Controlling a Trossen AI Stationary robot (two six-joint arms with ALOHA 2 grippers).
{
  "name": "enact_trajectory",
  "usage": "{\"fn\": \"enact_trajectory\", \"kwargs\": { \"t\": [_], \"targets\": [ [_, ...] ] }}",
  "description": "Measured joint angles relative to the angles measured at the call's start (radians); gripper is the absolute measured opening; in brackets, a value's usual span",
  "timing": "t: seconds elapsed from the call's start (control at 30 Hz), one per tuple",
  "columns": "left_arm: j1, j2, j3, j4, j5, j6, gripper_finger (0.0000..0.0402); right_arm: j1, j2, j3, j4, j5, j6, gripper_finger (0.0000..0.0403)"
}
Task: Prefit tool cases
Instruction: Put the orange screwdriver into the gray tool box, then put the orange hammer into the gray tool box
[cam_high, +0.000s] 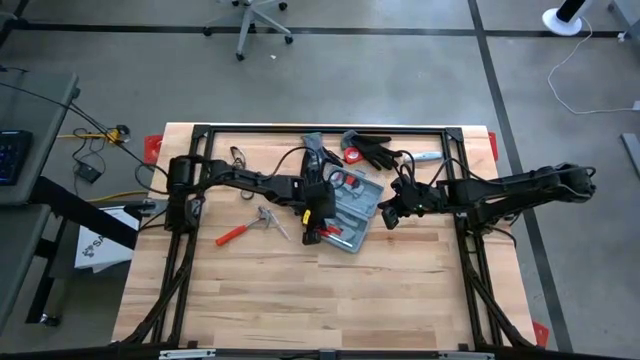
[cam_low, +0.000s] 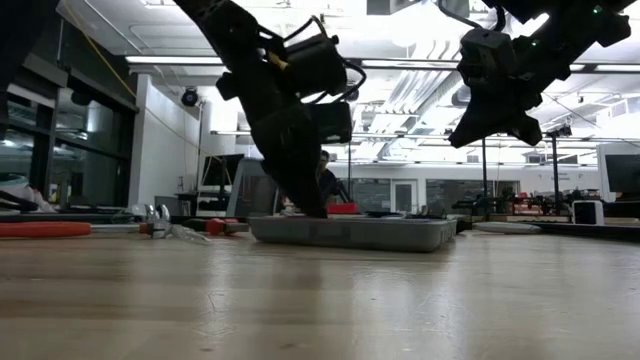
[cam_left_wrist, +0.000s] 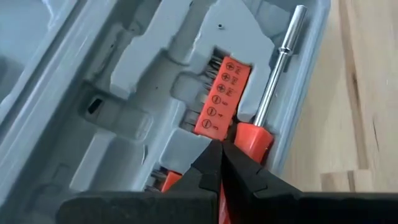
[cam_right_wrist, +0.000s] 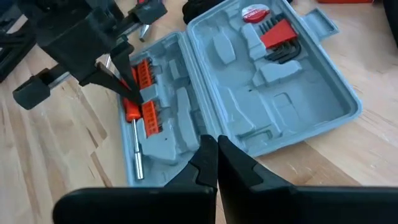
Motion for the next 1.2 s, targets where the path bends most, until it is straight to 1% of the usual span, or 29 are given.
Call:
{"fn": "enact_trajectory", "kwargs": {
  "t": [0.1, 0.2, 0.33, 0.43, 0.57, 0.63, 0.67, 0.8, 0.93, 1.07, 1.2],
  "targets": [
    [0.001, -0.039, -0.006, -0.008, -0.029, -0.006, 0.0000, 0.000, 0.000, 0.000, 0.000, 0.000, 0.001, 0.0000],
    [0.015, -0.108, -0.006, 0.013, -0.063, -0.004, 0.0000, 0.000, 0.000, 0.000, 0.000, 0.000, 0.000, 0.0000],
    [0.054, -0.180, -0.004, 0.020, -0.116, 0.057, 0.0000, -0.001, 0.000, 0.000, 0.000, 0.029, 0.004, 0.0000],
    [0.110, -0.189, -0.004, 0.012, -0.120, 0.116, 0.0000, -0.034, 0.024, 0.000, -0.004, 0.035, 0.071, 0.0000],
    [0.222, -0.147, -0.004, -0.042, -0.128, 0.217, 0.0000, -0.105, 0.105, 0.000, -0.010, -0.032, 0.141, 0.0000],
    [0.285, -0.129, -0.005, -0.079, -0.127, 0.228, 0.0000, -0.122, 0.150, 0.000, -0.008, -0.051, 0.192, 0.0000],
    [0.314, -0.126, -0.006, -0.095, -0.120, 0.228, 0.0000, -0.126, 0.171, 0.000, -0.007, -0.055, 0.212, 0.0000],
    [0.426, -0.116, -0.011, -0.135, -0.036, 0.272, 0.0000, -0.126, 0.256, 0.000, -0.016, -0.081, 0.263, 0.0000],
    [0.481, -0.094, -0.031, -0.161, 0.027, 0.294, 0.0000, -0.123, 0.350, 0.000, -0.025, -0.113, 0.290, 0.0000],
    [0.480, -0.079, -0.087, -0.161, 0.094, 0.242, 0.0000, -0.123, 0.415, 0.000, 0.037, -0.150, 0.285, 0.0000],
    [0.432, -0.078, -0.137, -0.133, 0.101, 0.172, 0.0000, -0.138, 0.445, 0.000, 0.110, -0.175, 0.227, 0.0000]
  ]
}}
